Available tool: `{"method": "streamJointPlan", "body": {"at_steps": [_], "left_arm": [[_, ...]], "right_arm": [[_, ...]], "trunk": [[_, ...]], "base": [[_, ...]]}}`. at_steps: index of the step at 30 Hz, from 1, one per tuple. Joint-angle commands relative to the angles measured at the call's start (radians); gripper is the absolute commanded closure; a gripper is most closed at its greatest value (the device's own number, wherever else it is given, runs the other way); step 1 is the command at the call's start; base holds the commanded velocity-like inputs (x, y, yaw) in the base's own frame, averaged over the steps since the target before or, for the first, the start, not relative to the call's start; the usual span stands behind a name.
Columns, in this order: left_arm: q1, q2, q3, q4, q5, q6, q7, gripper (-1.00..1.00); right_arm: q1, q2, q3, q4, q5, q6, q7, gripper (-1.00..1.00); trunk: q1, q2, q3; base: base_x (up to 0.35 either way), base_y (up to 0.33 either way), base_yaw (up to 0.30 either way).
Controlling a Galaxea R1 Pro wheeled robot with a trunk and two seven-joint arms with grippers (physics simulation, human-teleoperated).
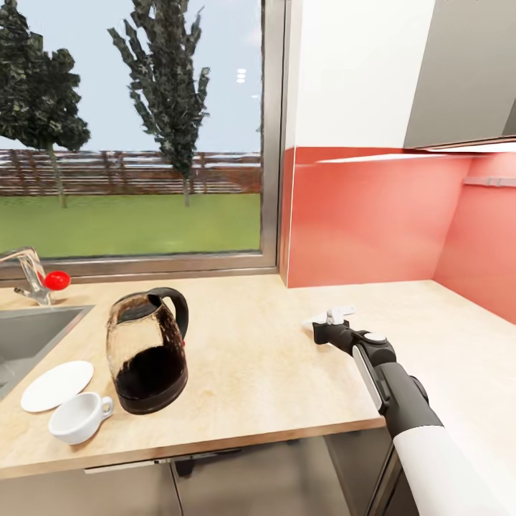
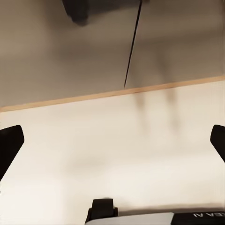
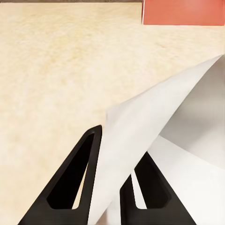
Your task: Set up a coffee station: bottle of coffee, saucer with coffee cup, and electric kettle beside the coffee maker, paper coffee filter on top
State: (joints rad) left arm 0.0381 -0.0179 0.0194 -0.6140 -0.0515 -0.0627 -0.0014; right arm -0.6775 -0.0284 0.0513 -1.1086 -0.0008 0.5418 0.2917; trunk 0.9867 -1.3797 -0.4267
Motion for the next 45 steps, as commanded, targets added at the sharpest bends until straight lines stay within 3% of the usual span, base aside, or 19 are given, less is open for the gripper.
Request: {"method": "streamJointPlan", "body": {"at_steps": [1,15,26,39,45], "left_arm": [[0.0,-0.001,0.002,-0.001,-0.005,-0.002,0.0,-1.0],[0.0,-0.001,0.002,-0.001,-0.006,-0.002,0.0,-1.0],[0.0,-0.001,0.002,-0.001,-0.006,-0.002,0.0,-1.0],[0.0,-0.001,0.002,-0.001,-0.007,-0.002,0.0,-1.0],[0.0,-0.001,0.002,-0.001,-0.007,-0.002,-0.001,-1.0]], "right_arm": [[-0.001,-0.001,0.001,-0.001,-0.003,0.006,0.001,1.0],[0.0,-0.001,0.001,-0.003,-0.004,0.006,0.001,1.0],[0.0,-0.001,0.002,-0.003,-0.004,0.006,0.001,1.0],[0.0,-0.001,0.002,-0.007,-0.005,0.006,0.001,1.0],[0.0,-0.001,0.002,-0.052,-0.005,0.009,0.007,1.0]], "trunk": [[-0.004,0.007,0.002],[-0.012,0.021,0.009],[-0.012,0.021,0.009],[-0.012,0.021,0.009],[-0.012,0.021,0.009]], "base": [[0.0,0.0,0.0],[0.0,0.0,0.012],[-0.006,-0.001,0.211],[-0.164,-0.106,0.036],[-0.061,-0.005,0.011]]}}
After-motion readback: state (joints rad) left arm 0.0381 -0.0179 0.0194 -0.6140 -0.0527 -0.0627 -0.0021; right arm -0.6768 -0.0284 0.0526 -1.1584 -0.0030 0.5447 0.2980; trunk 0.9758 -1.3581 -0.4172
